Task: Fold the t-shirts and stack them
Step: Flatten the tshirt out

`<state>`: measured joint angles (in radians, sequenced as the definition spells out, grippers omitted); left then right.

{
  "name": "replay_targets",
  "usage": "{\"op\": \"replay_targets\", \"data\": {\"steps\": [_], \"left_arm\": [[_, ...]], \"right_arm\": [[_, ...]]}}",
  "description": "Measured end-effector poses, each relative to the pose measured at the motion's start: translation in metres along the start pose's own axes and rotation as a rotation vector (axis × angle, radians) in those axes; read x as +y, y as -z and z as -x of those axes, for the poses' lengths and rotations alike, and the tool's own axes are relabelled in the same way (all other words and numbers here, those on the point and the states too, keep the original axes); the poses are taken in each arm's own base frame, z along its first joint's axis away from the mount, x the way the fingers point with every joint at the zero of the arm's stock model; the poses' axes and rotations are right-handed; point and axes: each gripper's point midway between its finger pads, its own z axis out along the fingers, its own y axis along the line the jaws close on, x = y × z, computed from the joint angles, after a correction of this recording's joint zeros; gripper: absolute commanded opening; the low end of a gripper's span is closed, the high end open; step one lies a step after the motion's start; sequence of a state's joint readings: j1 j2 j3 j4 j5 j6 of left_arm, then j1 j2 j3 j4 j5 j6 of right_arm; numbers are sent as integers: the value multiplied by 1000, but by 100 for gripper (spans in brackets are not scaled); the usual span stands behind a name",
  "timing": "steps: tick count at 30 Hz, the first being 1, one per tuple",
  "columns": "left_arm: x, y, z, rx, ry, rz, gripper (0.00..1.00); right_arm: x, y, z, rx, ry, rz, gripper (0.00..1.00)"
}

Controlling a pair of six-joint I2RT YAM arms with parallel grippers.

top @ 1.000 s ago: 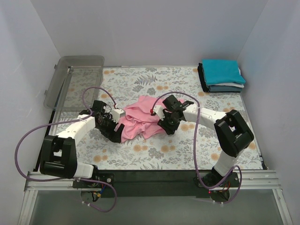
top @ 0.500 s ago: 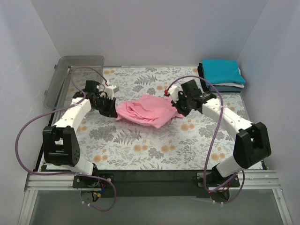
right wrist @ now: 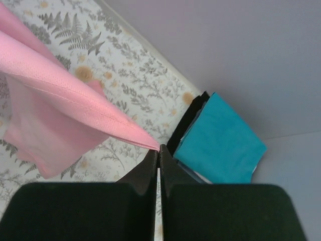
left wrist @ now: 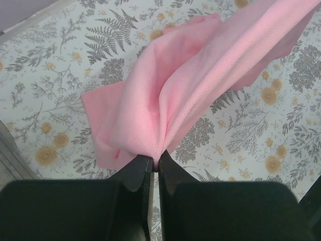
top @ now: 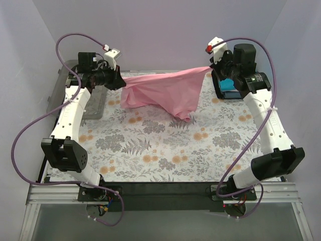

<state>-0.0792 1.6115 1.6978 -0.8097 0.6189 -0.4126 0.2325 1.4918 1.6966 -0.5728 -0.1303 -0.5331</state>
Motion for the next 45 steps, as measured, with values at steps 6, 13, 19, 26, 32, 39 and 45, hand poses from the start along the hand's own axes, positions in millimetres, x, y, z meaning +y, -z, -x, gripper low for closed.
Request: {"op": "replay_targets", "data": {"steps": [6,13,19,26,32,39,45], "left_arm": [[-12,20,17,-54,-64,5,0],[-47,35,-1,-12,-133,-118,0],[-74,13,-79,192,-112,-266,0],[-70,-37,-166,468,25,-365,11],[-21,-92,-159,482,55,-238,42],[-27,-63,-164,443,43,-180,43],[-80,-9,-178,394,-87,-124,45]], "right_arm": [[-16,30,40,-96,40,-67,1],[-24,49,49,-121,99,-115,1],[4,34,-11,-2,126,-48,1],[52,0,-114,247,110,102,1],[52,-25,-145,348,102,112,1],[53,-60,-181,463,83,119,1],[56,-63,-185,478,53,116,1]]}}
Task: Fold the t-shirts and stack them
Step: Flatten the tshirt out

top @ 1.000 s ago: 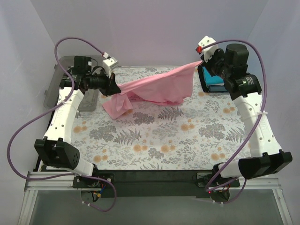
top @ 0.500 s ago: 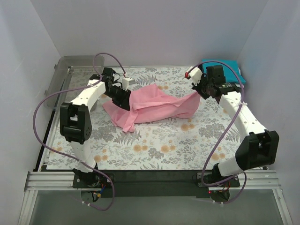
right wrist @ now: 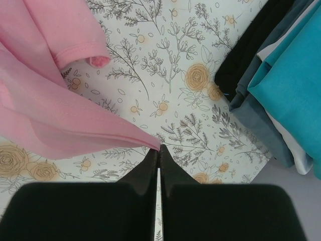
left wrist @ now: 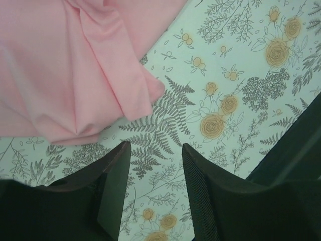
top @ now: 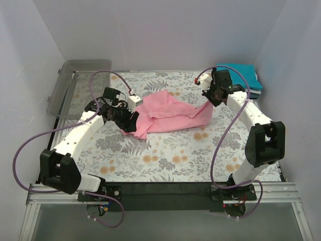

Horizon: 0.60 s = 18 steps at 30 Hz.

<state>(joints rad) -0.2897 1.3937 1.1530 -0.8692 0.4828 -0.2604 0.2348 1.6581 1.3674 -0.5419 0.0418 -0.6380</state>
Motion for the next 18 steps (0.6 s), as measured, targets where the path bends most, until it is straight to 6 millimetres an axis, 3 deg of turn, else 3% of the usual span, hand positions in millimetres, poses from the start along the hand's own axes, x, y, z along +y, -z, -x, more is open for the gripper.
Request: {"op": "replay_targets", "data": {"steps": [3,7,12,18], "left_arm": [[-15,-10,3,9,-83,37,45],[-24,-42,-15,111,-161,87,45],[-19,-69,-25,203,-248,190,44],[-6,-76,-19,205,-300,298,43]], "right_arm": [[1,0,0,1,-10,0,1],[1,0,0,1,-14,0,1],[1,0,0,2,-14,0,1],[1,0,0,2,-14,0,1]]}}
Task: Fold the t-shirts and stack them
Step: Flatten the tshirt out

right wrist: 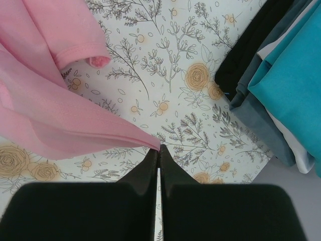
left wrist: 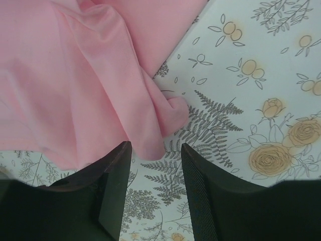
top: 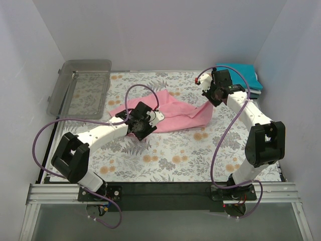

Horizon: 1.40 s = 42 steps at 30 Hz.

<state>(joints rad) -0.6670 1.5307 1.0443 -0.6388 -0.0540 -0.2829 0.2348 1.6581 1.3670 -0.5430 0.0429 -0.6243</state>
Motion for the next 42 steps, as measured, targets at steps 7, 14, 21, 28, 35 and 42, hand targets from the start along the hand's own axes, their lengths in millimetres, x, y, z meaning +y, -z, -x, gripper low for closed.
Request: {"op": "replay_targets", "data": {"steps": [7,14,21,28,35,42], "left_arm": [[5,-9,-11,41,-30,40,40],[5,-13,-21,62,-48,47,40],[3,-15,-25,72,-70,62,37],[14,-17,-22,62,-85,132,19],[24,-12,-18,48,-96,180,0],[48,17,0,-18,8,203,0]], "right_arm": [[0,0,0,0,0,-1,1],[0,0,0,2,0,-3,1],[-1,0,0,2,0,-3,1],[-1,0,-1,5,0,-7,1],[-2,1,-1,8,2,-13,1],[-11,25,0,-13,-3,-47,1]]}}
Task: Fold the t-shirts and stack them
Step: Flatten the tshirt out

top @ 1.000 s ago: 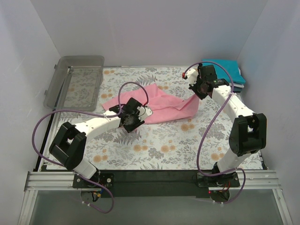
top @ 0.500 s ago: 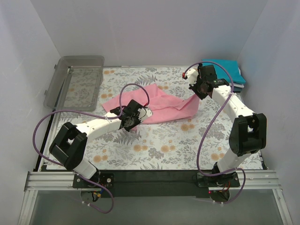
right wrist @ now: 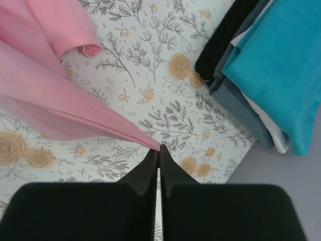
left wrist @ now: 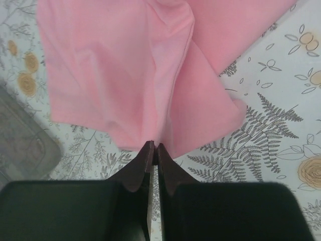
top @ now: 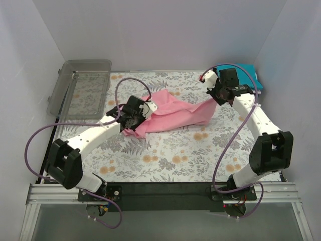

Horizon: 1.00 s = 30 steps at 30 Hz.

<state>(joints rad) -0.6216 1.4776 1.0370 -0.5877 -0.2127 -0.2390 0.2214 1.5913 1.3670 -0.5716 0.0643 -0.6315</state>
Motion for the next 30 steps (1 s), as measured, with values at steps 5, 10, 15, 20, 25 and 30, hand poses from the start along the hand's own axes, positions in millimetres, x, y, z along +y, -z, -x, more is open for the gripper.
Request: {"op": "replay_targets", "data": {"steps": [5,10,15,20,25,30], "left_arm": [[15,58,25,-138,86,-35,0],[32,141,42,-345,120,-4,0],[84,207,80,-555,179,157,0],[143,208,97,-608,223,331,0],[222,158,119,-561,279,426,0],[312,105,171,-612,328,492,0]], "right_arm": [[-12,63,10,-91,10,-77,1],[-29,153,25,-248,22,-227,1],[-68,221,64,-389,11,-393,1],[-106,230,100,-435,21,-493,1],[-150,179,147,-434,38,-555,1],[-209,128,201,-470,7,-680,1]]}}
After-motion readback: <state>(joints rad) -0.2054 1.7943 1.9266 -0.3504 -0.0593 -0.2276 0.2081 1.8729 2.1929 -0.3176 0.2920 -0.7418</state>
